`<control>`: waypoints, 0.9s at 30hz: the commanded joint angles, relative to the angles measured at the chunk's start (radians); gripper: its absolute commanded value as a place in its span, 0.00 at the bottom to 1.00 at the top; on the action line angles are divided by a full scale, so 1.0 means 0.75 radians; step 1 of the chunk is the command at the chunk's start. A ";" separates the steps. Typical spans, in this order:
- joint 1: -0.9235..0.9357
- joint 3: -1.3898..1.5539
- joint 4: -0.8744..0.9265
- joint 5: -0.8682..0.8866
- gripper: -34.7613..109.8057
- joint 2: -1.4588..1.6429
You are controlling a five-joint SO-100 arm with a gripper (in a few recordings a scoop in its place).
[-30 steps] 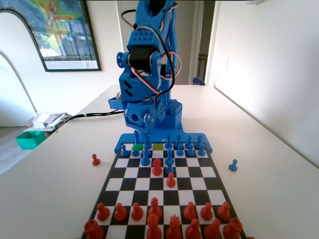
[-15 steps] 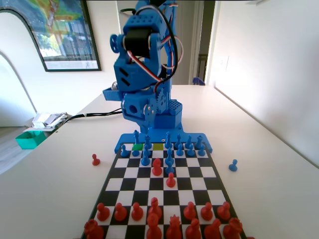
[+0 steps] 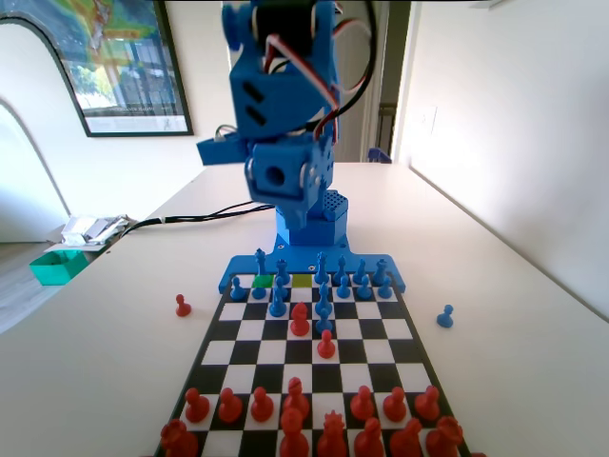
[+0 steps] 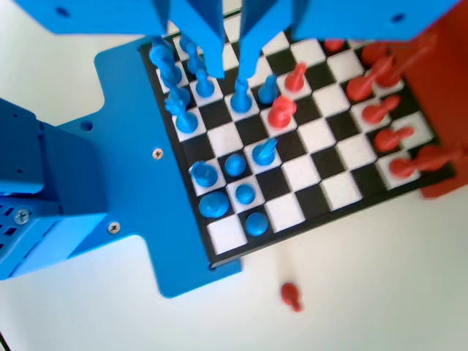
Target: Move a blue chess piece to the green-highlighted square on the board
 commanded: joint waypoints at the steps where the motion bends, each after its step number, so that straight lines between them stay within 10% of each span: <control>1: -0.033 -0.127 0.049 -0.591 0.25 0.106; 27: -0.223 -0.266 0.112 0.517 0.25 0.409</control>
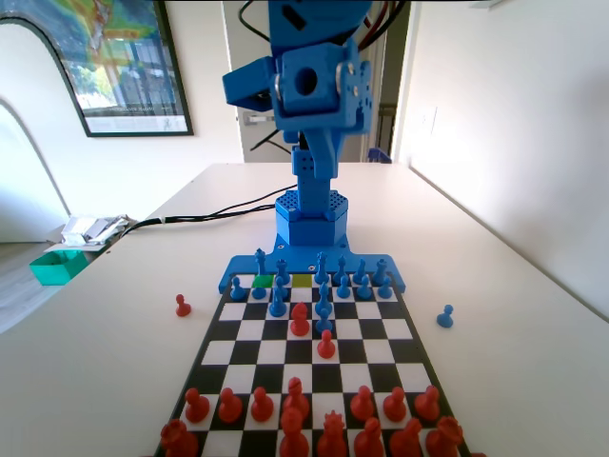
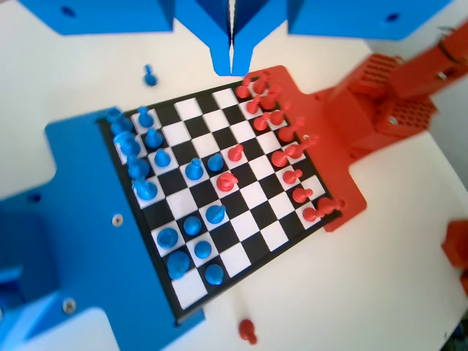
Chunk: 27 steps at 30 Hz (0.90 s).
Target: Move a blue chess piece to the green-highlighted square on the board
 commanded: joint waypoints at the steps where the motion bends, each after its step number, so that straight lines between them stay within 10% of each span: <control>1: -0.031 -0.084 0.020 0.157 0.25 0.106; 27: -0.022 -0.221 0.237 0.843 0.25 0.440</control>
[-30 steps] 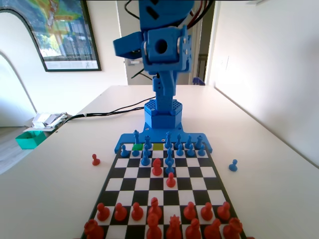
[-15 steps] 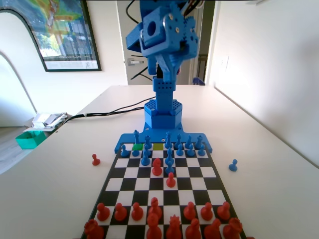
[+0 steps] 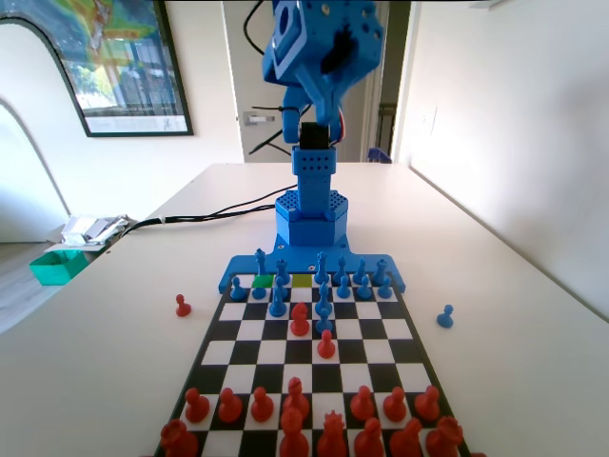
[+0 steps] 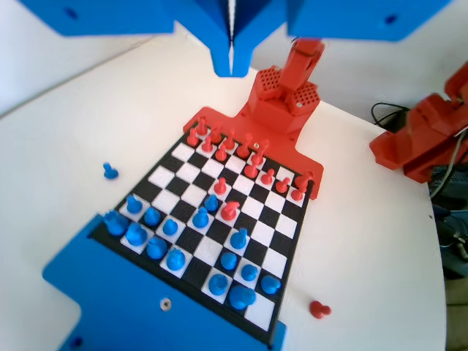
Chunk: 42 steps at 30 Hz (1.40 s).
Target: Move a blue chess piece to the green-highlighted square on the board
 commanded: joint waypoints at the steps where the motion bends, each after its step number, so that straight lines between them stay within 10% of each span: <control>1: -0.012 -0.121 0.092 0.055 0.25 0.133; 42: 0.082 0.313 0.041 0.329 0.25 0.830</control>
